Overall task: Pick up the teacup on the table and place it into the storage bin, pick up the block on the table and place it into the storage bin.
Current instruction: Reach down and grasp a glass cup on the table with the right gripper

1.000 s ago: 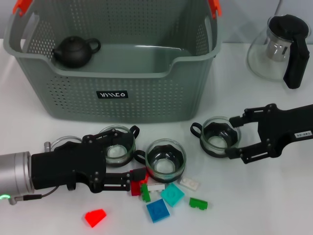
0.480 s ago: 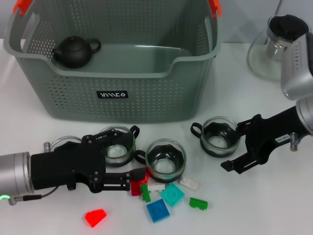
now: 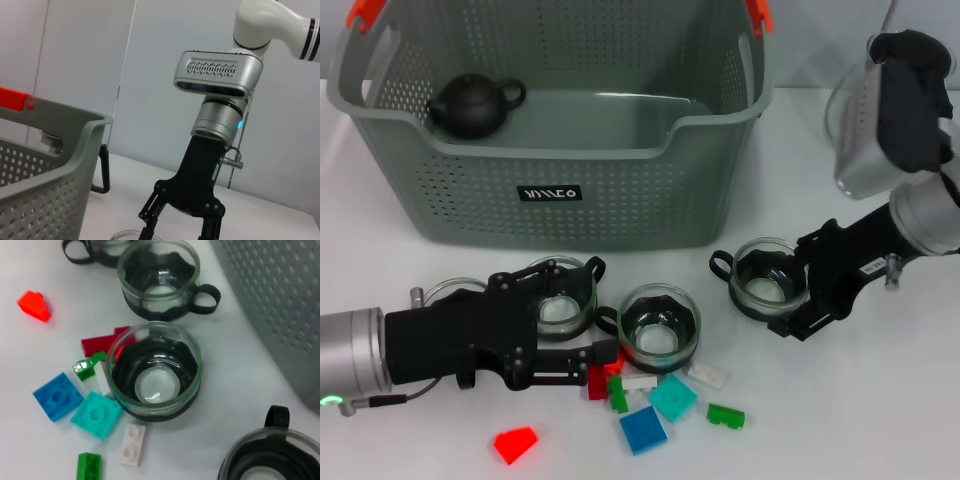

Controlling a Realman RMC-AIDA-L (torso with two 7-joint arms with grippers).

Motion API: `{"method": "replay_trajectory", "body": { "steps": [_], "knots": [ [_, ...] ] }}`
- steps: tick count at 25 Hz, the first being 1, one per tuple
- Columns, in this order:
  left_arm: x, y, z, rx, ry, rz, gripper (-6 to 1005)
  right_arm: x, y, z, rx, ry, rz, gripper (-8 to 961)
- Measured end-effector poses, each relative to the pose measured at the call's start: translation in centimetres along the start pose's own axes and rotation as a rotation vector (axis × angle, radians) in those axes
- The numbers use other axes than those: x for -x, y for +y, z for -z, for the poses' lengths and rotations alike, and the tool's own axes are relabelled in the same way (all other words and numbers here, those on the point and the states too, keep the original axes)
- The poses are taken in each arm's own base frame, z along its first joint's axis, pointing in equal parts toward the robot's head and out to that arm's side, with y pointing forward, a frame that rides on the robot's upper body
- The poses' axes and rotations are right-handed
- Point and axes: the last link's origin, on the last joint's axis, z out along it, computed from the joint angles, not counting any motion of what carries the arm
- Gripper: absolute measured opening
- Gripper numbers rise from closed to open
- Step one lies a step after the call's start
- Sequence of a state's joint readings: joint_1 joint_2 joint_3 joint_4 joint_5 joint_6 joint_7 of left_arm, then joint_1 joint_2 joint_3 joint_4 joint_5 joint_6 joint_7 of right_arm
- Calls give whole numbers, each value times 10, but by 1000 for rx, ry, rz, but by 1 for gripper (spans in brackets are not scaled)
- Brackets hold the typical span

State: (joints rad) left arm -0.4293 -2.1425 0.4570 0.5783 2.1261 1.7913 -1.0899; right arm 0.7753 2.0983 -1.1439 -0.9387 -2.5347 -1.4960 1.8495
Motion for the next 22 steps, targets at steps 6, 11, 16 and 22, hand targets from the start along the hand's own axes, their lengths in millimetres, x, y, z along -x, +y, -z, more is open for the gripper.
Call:
{"method": "replay_trajectory", "body": {
  "steps": [6,11,16,22],
  "knots": [
    [0,0,-1,-1,1,0,932,13,-1,-8,-32,67,48,881],
    [2,1,0,-4,2,4,932,21,2,-16,-43,108,73,877],
    [2,1,0,-6,3,6,932,24,5,-23,-54,133,91,875],
    [2,2,-1,-2,6,11,932,26,7,-31,-77,162,96,872]
  ]
}}
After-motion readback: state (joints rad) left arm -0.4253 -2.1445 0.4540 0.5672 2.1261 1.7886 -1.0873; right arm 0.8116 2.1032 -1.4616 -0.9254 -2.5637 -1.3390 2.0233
